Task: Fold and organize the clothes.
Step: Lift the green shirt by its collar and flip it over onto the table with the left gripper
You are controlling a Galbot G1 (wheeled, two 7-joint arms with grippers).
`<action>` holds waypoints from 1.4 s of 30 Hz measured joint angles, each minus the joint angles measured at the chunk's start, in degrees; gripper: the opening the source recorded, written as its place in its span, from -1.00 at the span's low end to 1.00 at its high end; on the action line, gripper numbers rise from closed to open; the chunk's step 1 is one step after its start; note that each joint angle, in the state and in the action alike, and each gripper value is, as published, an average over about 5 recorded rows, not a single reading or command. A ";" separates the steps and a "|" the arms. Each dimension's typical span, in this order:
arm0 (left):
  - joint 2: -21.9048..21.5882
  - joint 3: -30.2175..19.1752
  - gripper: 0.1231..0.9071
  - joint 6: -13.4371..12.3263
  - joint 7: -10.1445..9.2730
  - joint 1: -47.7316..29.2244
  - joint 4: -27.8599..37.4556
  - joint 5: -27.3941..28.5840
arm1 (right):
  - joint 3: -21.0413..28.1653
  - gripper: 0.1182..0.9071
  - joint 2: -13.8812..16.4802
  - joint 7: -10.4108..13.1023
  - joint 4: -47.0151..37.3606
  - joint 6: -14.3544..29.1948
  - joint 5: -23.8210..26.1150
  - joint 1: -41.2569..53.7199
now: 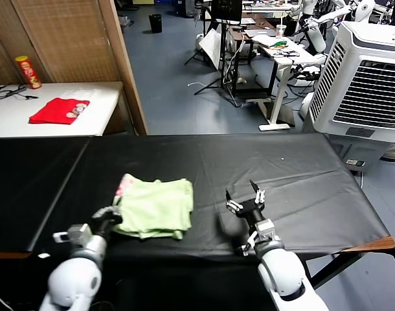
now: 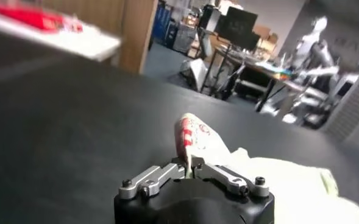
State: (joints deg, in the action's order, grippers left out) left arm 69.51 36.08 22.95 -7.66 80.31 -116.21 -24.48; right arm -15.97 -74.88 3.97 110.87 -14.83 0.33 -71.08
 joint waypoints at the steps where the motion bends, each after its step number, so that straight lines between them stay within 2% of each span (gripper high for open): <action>1: -1.72 1.06 -0.92 -0.11 0.12 0.37 -0.22 0.62 | -0.02 0.72 -0.03 0.02 0.08 0.00 -0.01 -0.04; 9: -14.84 10.82 -0.92 -1.32 0.89 3.22 -2.18 6.40 | 0.14 0.72 -0.29 0.07 0.43 -0.07 -0.05 -0.06; 14: -17.23 12.83 -0.92 -0.81 -0.19 4.06 -5.71 9.46 | 0.15 0.72 -0.29 0.00 0.28 -0.07 -0.06 -0.33; 18: -14.53 9.07 -0.92 0.00 -1.93 3.34 -8.43 8.10 | 0.05 0.72 -0.30 -0.10 0.26 -0.07 0.02 -0.98; 22: -8.98 1.63 -0.92 -0.51 -3.30 1.89 -8.56 7.23 | -0.54 0.72 -0.29 -0.22 0.70 -0.05 0.17 -2.05; 27: -0.58 -8.91 -0.91 -2.48 -2.88 -0.72 -5.11 10.90 | -1.22 0.72 -0.12 -0.43 1.31 -0.02 0.09 -3.20; 30: 3.97 -13.91 -0.75 -3.81 -1.73 -1.42 -2.52 13.58 | -1.27 0.72 0.12 -0.88 1.55 -0.14 -0.73 -3.28; 34: 7.98 -18.44 -0.21 -6.45 0.69 -1.09 -0.51 18.01 | -0.44 0.72 0.70 -2.60 1.59 -1.21 -4.04 -2.57; 37: 8.92 -19.75 0.22 -8.72 3.04 -0.33 -0.40 19.84 | 0.71 0.72 1.42 -4.23 1.54 -3.45 -8.33 -1.62; 40: 8.71 -19.83 0.57 -10.64 4.56 0.61 -1.30 19.98 | 2.22 0.72 1.91 -4.77 0.96 -6.77 -14.25 -0.15; 42: 8.20 -19.33 0.67 -11.38 4.62 1.22 -2.35 19.40 | 3.47 0.72 1.83 -4.42 0.20 -8.94 -18.76 1.36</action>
State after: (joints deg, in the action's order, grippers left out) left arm 77.72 16.75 11.57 -3.04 81.54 -118.56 -5.08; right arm -12.49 -73.05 -0.45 111.07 -23.77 -18.43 -69.72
